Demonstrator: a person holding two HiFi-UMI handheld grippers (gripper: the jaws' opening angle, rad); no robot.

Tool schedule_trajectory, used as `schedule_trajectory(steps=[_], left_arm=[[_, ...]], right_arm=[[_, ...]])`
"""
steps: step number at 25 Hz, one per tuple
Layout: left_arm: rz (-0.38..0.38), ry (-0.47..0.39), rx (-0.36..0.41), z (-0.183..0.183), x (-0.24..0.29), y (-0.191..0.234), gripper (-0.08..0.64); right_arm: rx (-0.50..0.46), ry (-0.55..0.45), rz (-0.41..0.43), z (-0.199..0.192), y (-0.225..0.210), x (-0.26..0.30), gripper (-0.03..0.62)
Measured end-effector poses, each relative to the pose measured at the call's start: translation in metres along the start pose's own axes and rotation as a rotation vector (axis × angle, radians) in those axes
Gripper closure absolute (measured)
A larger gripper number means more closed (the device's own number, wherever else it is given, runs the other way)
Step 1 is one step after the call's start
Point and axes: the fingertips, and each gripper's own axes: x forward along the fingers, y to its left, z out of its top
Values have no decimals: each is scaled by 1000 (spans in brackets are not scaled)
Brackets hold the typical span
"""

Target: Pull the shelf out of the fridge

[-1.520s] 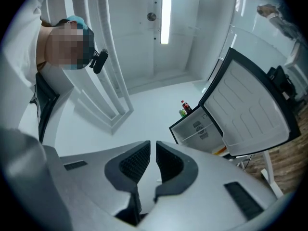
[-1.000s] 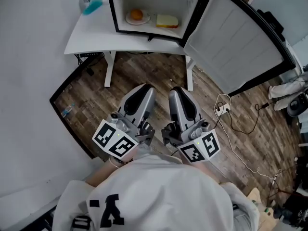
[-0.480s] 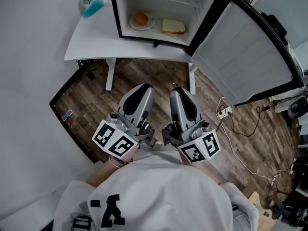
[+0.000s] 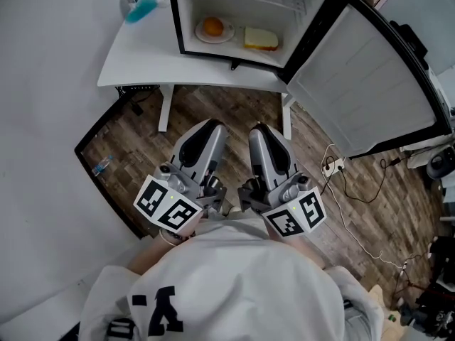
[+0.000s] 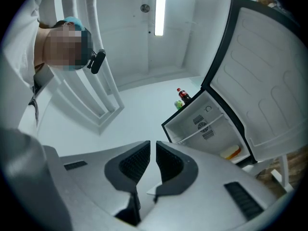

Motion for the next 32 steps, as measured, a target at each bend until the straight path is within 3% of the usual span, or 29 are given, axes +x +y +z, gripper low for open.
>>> schedule_trajectory(steps=[14,22,32], left_arm=[[-36,41,-21,-14,20,13,511],[-13,32,2,-4,62,58,511],[4,29,6,-6,139,125,511]], right_arm=[[12,-11,-54,-5,-21,4,535],[26,11,-30,-17,-55,58,535],[35,22,-15,-21,-127,136,535]])
